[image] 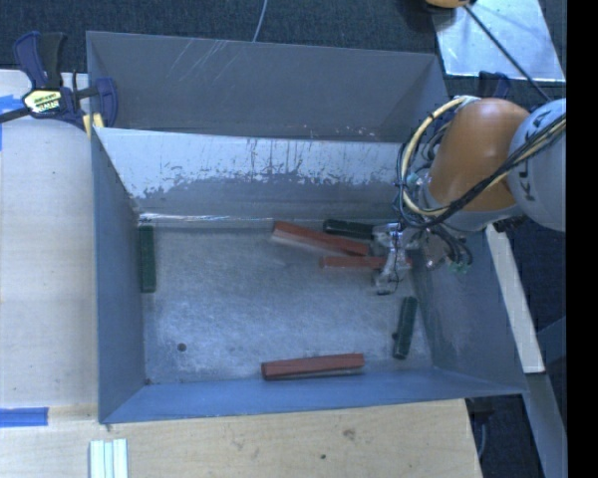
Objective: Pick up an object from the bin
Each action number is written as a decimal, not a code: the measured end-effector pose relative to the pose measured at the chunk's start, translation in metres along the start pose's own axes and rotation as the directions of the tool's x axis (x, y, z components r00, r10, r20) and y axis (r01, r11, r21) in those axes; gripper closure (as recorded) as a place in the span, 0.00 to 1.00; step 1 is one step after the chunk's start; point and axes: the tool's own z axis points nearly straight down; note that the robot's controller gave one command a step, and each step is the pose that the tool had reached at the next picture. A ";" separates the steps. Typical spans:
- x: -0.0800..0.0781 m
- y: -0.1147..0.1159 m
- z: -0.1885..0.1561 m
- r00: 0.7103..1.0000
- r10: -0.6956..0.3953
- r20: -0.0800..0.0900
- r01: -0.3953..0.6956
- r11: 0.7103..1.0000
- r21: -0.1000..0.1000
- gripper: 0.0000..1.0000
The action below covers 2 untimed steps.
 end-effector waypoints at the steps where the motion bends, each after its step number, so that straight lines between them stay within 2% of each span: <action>1: 0.000 0.000 0.000 1.000 0.000 0.000 0.000 1.000 0.000 1.00; 2: -0.028 -0.010 -0.128 0.999 -0.042 -0.001 0.042 0.999 0.000 1.00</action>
Offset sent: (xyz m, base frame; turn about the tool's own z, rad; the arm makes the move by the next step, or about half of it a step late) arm 0.0271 -0.0081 0.1270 -0.0443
